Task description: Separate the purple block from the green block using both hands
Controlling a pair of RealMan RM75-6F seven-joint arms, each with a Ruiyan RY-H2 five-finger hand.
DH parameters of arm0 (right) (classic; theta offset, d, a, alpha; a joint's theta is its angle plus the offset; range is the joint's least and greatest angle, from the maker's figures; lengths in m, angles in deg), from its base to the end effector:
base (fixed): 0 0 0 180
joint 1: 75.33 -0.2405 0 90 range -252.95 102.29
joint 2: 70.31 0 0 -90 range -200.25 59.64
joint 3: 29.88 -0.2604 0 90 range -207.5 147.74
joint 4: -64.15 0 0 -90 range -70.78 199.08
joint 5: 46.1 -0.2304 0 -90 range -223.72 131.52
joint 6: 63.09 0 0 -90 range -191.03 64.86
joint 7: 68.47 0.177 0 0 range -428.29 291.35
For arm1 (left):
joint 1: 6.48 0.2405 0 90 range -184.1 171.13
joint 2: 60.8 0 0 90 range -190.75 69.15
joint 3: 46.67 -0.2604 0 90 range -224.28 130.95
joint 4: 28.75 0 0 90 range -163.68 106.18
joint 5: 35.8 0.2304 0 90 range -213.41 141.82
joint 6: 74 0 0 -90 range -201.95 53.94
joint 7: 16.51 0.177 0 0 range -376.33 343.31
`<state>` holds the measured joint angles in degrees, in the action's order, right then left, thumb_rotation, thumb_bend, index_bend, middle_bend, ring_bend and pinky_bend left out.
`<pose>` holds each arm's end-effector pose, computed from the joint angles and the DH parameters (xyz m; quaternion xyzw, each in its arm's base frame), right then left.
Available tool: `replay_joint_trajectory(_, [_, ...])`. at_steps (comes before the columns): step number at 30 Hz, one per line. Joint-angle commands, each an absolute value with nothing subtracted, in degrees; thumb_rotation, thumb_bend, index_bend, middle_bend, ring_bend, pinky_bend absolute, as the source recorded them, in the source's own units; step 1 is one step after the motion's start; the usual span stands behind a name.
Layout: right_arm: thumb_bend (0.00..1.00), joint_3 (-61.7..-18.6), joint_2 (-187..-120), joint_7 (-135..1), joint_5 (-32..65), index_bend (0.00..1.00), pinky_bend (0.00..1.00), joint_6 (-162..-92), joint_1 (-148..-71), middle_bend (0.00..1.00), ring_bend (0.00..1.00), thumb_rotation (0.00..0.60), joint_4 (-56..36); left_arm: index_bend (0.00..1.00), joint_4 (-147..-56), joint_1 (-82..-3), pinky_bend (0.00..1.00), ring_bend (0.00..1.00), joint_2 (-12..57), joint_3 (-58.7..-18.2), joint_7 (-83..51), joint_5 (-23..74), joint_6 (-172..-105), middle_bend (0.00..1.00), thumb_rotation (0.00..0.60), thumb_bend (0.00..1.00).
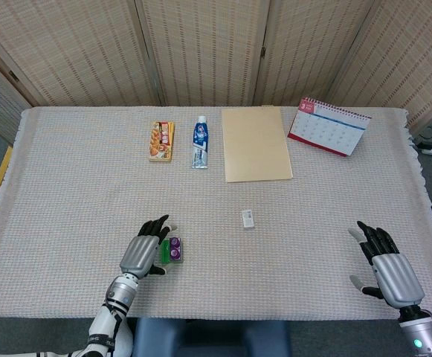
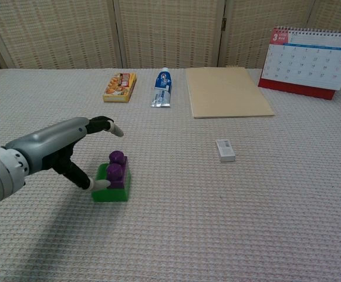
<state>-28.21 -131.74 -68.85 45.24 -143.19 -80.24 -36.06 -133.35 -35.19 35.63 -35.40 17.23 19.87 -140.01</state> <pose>-0.2939 -0.1926 0.1118 0.6383 -0.4363 0.3779 0.5093 -0.1171 0.2838 -0.0716 -0.6594 -0.5188 -0.3792 0.3902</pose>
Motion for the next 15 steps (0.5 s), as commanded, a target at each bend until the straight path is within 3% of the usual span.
replay_joint_trajectory(1, [0.31, -28.3, -131.5, -68.3, 45.1, 0.00, 0.00, -143.4, -80.2, 0.00, 0.00, 0.600, -36.0, 0.19, -132.5, -36.4, 0.00, 0.00, 37.4, -35.3, 18.8, 17.7, -140.9, 0.00, 0.600, 0.29])
replay_joint_trajectory(15, [0.31, -28.3, -130.7, -66.6, 45.6, 0.00, 0.00, -144.3, -80.0, 0.00, 0.00, 0.600, -36.0, 0.26, -127.3, -38.1, 0.00, 0.00, 42.0, -34.0, 17.2, 15.7, -143.5, 0.00, 0.600, 0.29])
